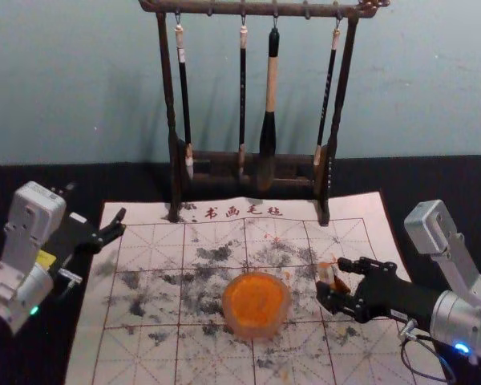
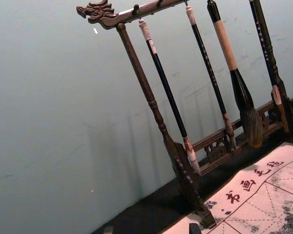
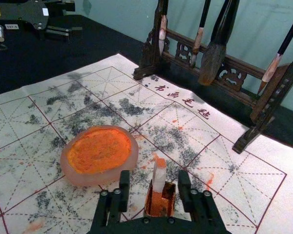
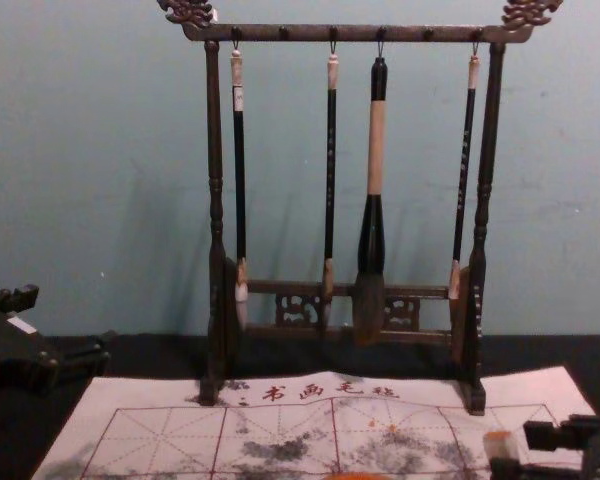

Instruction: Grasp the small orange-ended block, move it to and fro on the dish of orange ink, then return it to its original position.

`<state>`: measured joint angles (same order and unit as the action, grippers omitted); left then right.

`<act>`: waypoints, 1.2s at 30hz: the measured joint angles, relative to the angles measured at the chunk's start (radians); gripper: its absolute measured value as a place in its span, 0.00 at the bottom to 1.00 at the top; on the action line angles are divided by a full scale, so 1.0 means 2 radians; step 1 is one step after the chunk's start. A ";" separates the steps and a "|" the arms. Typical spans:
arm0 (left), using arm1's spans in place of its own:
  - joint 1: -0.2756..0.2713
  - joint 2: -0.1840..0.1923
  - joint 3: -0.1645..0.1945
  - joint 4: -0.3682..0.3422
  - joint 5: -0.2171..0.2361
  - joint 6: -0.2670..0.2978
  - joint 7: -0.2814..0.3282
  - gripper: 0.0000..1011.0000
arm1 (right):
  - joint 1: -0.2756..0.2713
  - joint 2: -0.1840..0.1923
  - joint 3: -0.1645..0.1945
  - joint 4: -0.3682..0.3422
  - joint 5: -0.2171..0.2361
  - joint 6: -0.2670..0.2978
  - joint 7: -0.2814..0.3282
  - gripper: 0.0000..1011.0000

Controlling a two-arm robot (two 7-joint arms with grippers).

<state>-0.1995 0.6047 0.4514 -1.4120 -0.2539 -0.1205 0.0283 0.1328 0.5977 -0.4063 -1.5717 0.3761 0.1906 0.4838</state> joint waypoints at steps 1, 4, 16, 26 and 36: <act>0.000 0.000 0.000 0.000 0.000 0.000 0.000 0.99 | 0.000 0.000 0.000 0.000 0.000 0.000 0.000 0.55; 0.000 0.000 0.000 0.000 0.000 0.000 0.000 0.99 | 0.000 0.000 0.000 0.000 0.000 0.000 0.000 0.65; 0.000 0.000 0.000 0.000 0.000 0.000 0.000 0.99 | 0.000 0.000 0.000 0.000 0.000 0.000 0.000 0.97; 0.000 0.000 0.000 0.000 0.000 0.000 0.000 0.99 | -0.018 -0.010 0.026 -0.019 0.006 -0.037 -0.023 0.99; 0.000 0.000 0.000 0.000 0.000 0.000 0.000 0.99 | -0.049 -0.034 0.066 -0.040 -0.026 -0.074 -0.102 0.99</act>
<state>-0.1995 0.6047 0.4514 -1.4120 -0.2539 -0.1205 0.0283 0.0357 0.5292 -0.2750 -1.6522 0.3236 0.0435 0.2808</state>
